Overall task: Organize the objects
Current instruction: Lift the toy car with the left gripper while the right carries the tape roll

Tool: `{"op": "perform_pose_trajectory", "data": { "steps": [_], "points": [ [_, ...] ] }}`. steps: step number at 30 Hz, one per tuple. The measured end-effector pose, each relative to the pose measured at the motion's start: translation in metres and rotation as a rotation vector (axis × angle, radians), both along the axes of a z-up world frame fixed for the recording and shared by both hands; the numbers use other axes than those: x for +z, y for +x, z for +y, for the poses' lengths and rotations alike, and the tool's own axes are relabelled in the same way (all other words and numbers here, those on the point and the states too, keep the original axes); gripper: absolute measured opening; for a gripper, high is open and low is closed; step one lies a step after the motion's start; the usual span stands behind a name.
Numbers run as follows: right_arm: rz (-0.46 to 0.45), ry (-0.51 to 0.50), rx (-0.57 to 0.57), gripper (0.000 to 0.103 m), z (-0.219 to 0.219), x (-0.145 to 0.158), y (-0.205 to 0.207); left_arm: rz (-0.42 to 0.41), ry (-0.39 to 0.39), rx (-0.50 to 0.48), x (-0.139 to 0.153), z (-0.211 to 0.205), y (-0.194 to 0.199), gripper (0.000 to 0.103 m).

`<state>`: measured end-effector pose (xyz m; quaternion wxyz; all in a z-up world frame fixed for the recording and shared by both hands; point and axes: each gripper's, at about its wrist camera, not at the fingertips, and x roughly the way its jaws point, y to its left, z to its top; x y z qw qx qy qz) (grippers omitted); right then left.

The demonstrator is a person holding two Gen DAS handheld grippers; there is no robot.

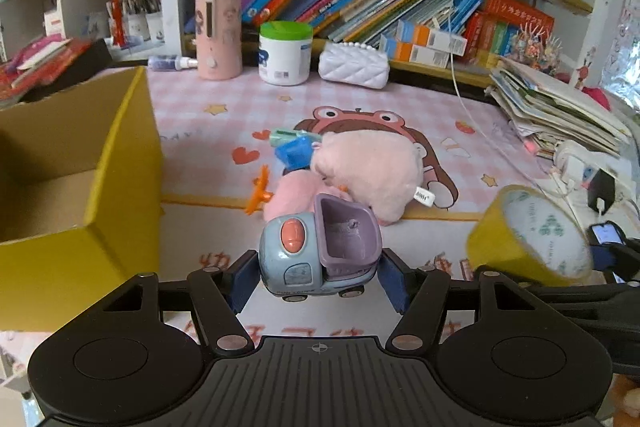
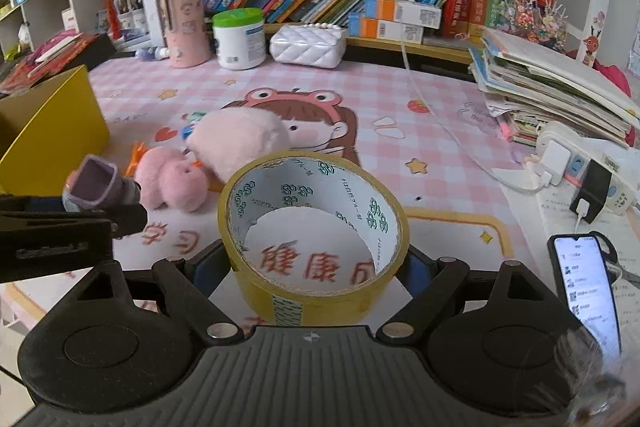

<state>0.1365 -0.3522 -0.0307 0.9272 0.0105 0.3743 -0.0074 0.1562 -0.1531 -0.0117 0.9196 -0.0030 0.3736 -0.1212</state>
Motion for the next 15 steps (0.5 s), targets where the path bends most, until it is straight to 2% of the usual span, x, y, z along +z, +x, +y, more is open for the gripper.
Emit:
{"op": "perform_pose_trajectory", "data": {
  "steps": [7, 15],
  "points": [
    [-0.015, -0.003, 0.013, 0.085, 0.037, 0.009, -0.022, -0.021, 0.018, 0.019, 0.007, 0.040, -0.028, 0.064],
    [-0.012, -0.015, 0.057, 0.085, 0.096, 0.015, -0.044, -0.015, 0.027, 0.103, 0.013, 0.105, -0.060, 0.064]
  ]
}}
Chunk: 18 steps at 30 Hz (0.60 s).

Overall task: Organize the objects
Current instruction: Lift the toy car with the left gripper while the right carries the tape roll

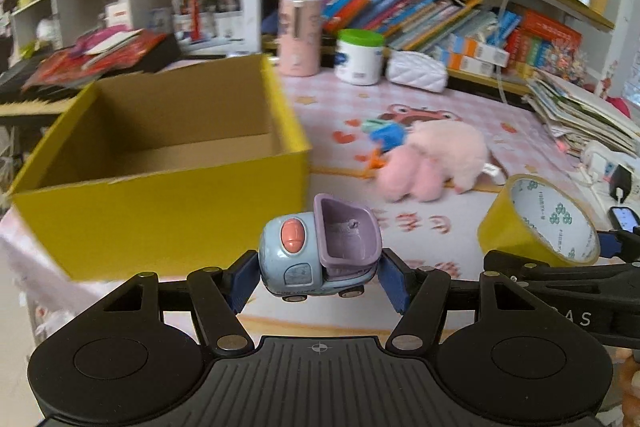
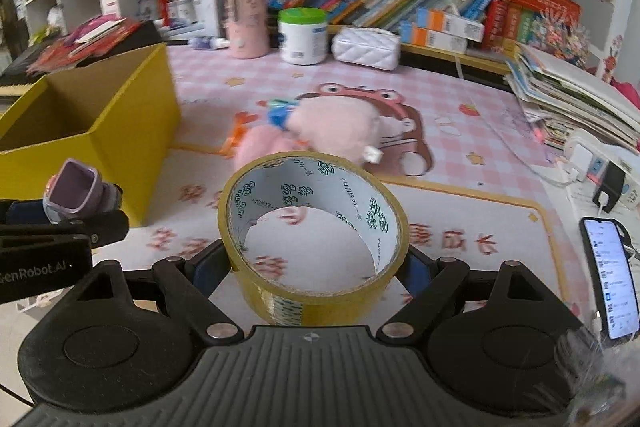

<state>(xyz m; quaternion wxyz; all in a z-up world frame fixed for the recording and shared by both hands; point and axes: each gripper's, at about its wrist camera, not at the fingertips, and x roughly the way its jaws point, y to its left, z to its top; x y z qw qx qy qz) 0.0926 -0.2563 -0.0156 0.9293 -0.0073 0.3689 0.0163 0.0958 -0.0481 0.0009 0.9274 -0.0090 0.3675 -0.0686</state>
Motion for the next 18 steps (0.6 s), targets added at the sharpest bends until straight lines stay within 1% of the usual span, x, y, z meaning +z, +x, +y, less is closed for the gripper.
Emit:
{"op": "perform_pose_trajectory", "data": {
  "steps": [9, 18],
  "points": [
    [0.012, 0.003, 0.076, 0.085, 0.067, 0.001, -0.027, 0.026, 0.004, 0.080, -0.002, 0.064, -0.035, 0.064],
    [0.039, 0.022, 0.106, 0.085, 0.116, -0.007, -0.058, 0.048, 0.019, 0.102, -0.008, 0.107, -0.068, 0.064]
  ]
}}
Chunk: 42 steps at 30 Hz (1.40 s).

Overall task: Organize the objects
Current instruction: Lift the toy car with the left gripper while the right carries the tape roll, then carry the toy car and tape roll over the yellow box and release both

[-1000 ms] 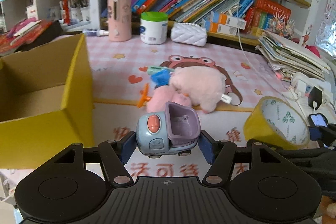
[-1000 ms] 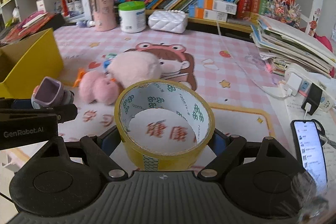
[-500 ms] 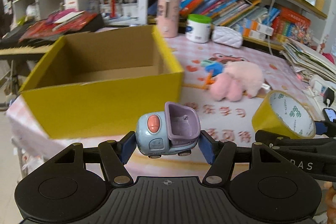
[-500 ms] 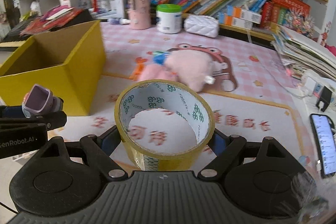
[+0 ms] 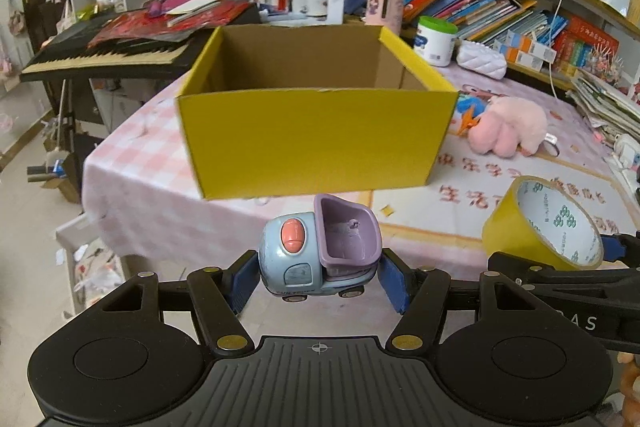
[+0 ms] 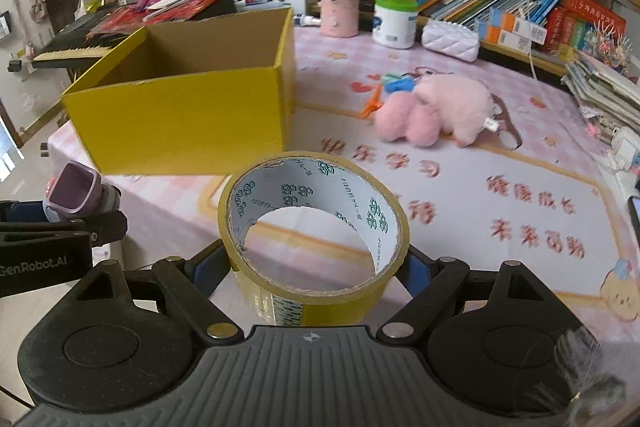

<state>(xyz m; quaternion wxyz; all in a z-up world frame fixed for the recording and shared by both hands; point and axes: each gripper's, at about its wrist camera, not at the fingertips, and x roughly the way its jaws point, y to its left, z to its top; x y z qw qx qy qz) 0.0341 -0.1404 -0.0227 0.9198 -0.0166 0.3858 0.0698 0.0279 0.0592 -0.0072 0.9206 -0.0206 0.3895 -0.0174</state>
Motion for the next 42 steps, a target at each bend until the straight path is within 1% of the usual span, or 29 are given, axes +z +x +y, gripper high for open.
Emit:
{"op": "perform_pose_trajectory", "data": {
  "steps": [5, 13, 24, 33, 37, 42],
  "points": [
    [0.010, 0.016, -0.005, 0.085, 0.019, -0.005, -0.015, 0.003, 0.007, -0.004, -0.002, 0.019, -0.014, 0.064],
    [0.014, 0.039, -0.003, 0.085, 0.046, -0.006, -0.033, -0.018, 0.011, 0.001, 0.000, 0.047, -0.030, 0.064],
    [0.010, 0.031, 0.063, 0.085, 0.081, -0.001, -0.046, -0.047, -0.018, 0.052, 0.006, 0.079, -0.050, 0.064],
    [0.009, 0.025, 0.110, 0.085, 0.093, 0.004, -0.050, -0.059, -0.044, 0.069, 0.009, 0.085, -0.054, 0.064],
    [0.003, 0.022, 0.120, 0.085, 0.093, 0.004, -0.049, -0.062, -0.084, 0.075, 0.012, 0.087, -0.050, 0.064],
    [-0.040, 0.041, 0.116, 0.085, 0.088, 0.009, -0.042, -0.105, -0.090, 0.074, 0.021, 0.085, -0.040, 0.064]
  ]
}}
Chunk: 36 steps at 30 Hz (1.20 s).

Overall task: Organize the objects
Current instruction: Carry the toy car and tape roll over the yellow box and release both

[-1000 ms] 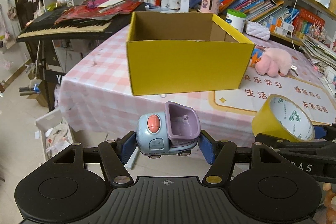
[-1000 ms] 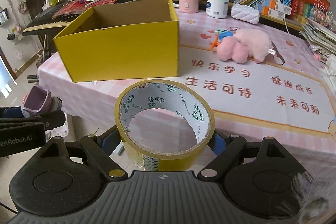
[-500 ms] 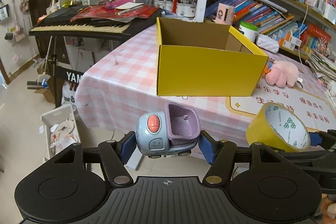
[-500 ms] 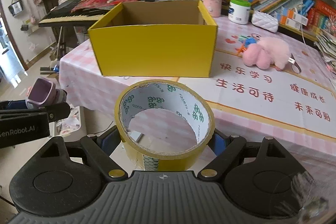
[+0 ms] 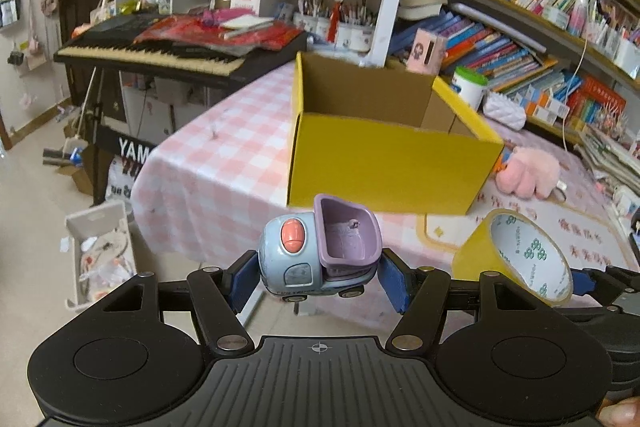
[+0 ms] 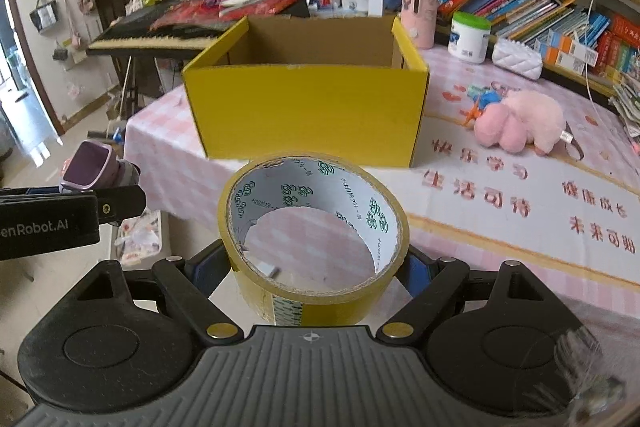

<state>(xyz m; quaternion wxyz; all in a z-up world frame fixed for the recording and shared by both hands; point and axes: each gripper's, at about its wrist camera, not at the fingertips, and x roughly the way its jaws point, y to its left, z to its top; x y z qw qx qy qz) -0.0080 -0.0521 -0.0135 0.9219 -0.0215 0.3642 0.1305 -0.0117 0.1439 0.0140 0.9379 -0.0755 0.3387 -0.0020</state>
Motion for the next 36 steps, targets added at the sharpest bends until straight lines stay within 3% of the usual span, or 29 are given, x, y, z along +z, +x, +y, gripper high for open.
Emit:
{"op": "perform_pose_trajectory", "data": {
  "steps": [7, 16, 22, 36],
  "points": [
    [-0.115, 0.005, -0.050, 0.085, -0.009, 0.023, 0.033, -0.091, 0.041, 0.000, 0.023, -0.006, 0.034, 0.064],
    [-0.284, 0.032, -0.092, 0.085, -0.029, 0.069, 0.107, -0.174, 0.075, 0.009, 0.043, -0.020, 0.104, 0.064],
    [-0.315, 0.039, -0.067, 0.085, -0.038, 0.079, 0.149, -0.124, 0.100, 0.001, 0.029, -0.037, 0.150, 0.064],
    [-0.179, 0.038, 0.080, 0.085, -0.021, 0.044, 0.212, 0.057, 0.158, -0.002, -0.017, -0.056, 0.197, 0.064]
  ]
}}
